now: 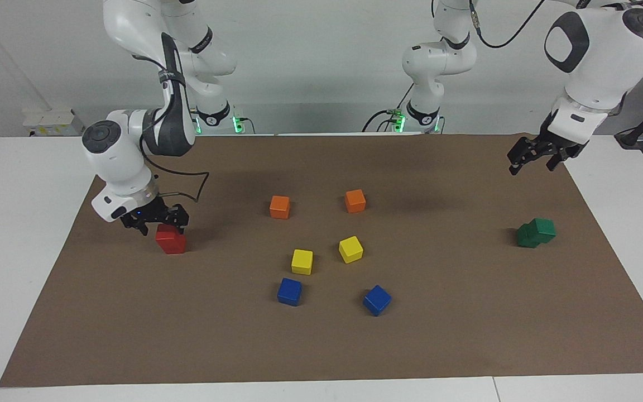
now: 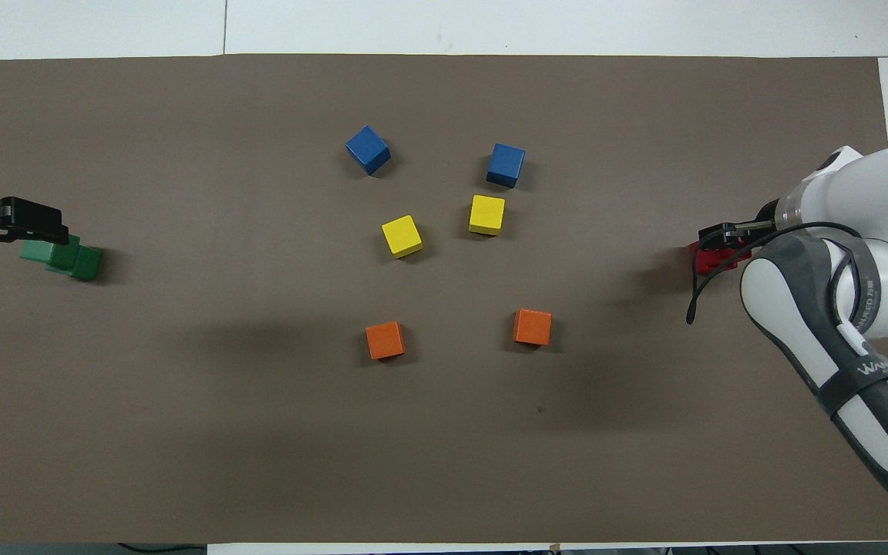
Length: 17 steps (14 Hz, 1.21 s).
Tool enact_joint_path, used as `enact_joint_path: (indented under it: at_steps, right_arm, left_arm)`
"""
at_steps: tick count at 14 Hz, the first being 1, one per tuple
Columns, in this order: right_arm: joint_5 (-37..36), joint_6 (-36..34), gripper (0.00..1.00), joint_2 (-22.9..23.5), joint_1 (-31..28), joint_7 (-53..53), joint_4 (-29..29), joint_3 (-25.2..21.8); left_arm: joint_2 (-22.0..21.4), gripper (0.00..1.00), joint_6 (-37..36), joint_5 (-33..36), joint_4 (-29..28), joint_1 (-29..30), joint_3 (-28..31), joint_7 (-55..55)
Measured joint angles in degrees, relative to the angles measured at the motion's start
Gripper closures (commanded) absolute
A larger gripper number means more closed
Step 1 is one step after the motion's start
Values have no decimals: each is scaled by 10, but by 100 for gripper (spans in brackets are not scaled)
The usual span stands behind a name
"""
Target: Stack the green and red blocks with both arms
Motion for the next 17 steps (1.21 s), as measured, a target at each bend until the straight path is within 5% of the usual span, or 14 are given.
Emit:
enact_joint_path:
  at_steps: [3,11,17]
  right_arm:
    - [1,-49,0,-22,13,23,31,4]
    - [2,-240,0,-175,34,37,67,9]
    - [2,-313,0,-153,29,37,150,7]
  left_arm:
    - [-1,0,-4,0,5,0,1,0]
    - [-2,0,-5,-2,6,0,3,0]
    - [-2,0,-5,-7,6,0,4,0]
